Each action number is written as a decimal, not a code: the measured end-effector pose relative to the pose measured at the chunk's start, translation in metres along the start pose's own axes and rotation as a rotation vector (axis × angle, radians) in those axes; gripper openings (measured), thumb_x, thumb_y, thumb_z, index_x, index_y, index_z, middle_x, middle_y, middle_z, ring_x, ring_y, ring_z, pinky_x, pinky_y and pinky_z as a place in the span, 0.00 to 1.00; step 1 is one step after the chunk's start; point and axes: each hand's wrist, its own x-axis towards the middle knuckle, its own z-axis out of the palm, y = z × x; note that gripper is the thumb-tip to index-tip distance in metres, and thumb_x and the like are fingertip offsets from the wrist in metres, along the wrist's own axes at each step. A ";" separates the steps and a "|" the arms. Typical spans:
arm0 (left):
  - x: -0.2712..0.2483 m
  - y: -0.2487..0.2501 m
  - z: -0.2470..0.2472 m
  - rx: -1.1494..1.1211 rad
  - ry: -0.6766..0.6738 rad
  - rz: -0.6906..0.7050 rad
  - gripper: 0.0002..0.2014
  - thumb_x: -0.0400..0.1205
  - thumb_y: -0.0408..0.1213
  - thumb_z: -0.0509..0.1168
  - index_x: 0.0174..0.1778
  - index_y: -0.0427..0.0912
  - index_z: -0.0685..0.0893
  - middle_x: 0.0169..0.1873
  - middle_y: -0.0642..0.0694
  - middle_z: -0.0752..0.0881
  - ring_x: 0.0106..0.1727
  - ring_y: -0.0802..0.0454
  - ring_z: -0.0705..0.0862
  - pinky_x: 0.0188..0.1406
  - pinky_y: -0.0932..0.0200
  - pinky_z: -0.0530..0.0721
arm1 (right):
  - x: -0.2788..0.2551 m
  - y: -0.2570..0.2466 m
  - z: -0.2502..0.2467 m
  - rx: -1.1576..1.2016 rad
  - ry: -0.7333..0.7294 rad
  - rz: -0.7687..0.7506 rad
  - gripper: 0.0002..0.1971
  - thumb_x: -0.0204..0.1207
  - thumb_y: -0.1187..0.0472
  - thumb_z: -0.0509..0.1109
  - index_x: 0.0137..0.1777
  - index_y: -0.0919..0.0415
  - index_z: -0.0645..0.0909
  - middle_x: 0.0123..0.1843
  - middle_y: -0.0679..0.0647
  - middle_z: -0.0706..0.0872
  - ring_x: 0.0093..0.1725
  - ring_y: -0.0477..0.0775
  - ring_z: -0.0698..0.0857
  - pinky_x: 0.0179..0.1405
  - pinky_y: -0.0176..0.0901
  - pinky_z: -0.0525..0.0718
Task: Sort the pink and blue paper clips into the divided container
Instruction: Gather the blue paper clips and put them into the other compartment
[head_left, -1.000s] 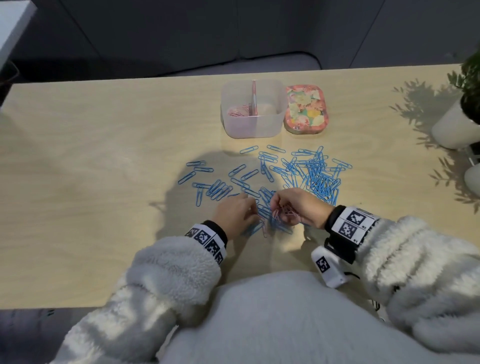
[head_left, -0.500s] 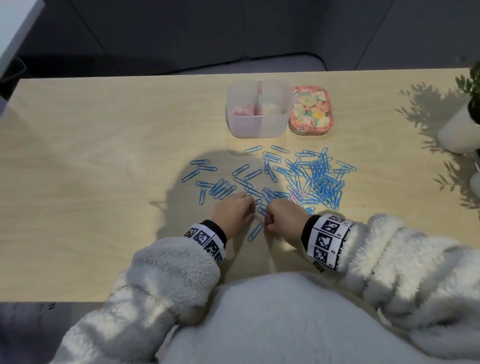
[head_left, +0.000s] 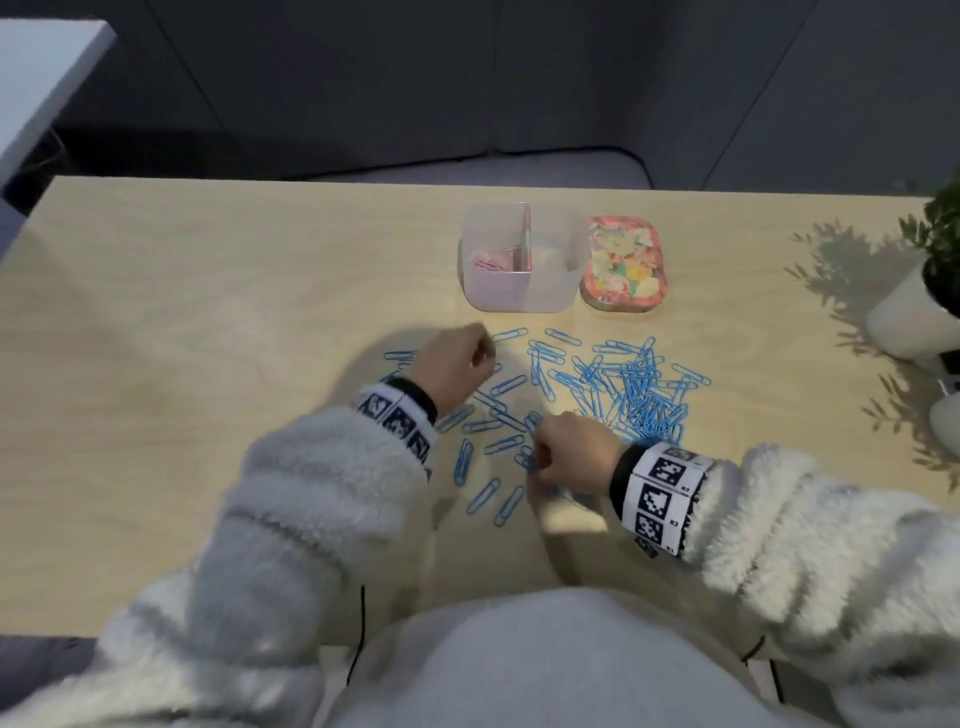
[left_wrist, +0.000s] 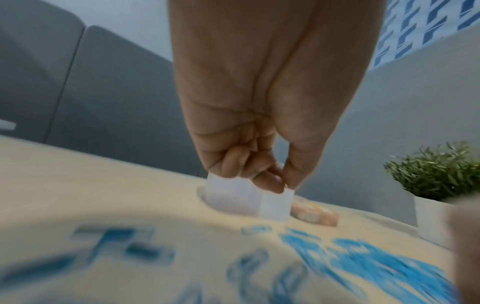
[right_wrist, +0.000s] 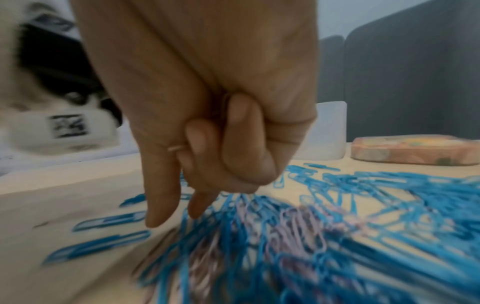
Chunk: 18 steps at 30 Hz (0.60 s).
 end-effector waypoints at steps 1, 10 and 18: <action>0.014 0.004 -0.008 0.023 0.041 0.011 0.08 0.80 0.31 0.61 0.52 0.34 0.81 0.48 0.36 0.86 0.50 0.40 0.83 0.49 0.55 0.76 | -0.002 -0.001 0.005 -0.009 -0.002 0.010 0.08 0.71 0.59 0.70 0.47 0.60 0.83 0.52 0.60 0.86 0.52 0.63 0.85 0.44 0.45 0.79; 0.114 0.021 -0.044 0.277 0.136 0.012 0.15 0.80 0.27 0.55 0.59 0.35 0.81 0.60 0.31 0.79 0.61 0.33 0.79 0.62 0.46 0.77 | -0.009 0.003 0.027 0.008 0.044 0.061 0.09 0.73 0.60 0.63 0.48 0.59 0.82 0.52 0.59 0.87 0.54 0.62 0.85 0.48 0.48 0.81; 0.133 0.025 -0.032 0.208 0.048 -0.047 0.16 0.82 0.32 0.56 0.66 0.35 0.76 0.60 0.33 0.84 0.63 0.36 0.81 0.64 0.47 0.79 | 0.009 0.027 -0.029 0.481 -0.018 -0.070 0.11 0.69 0.67 0.71 0.29 0.54 0.77 0.26 0.49 0.77 0.25 0.42 0.74 0.25 0.30 0.69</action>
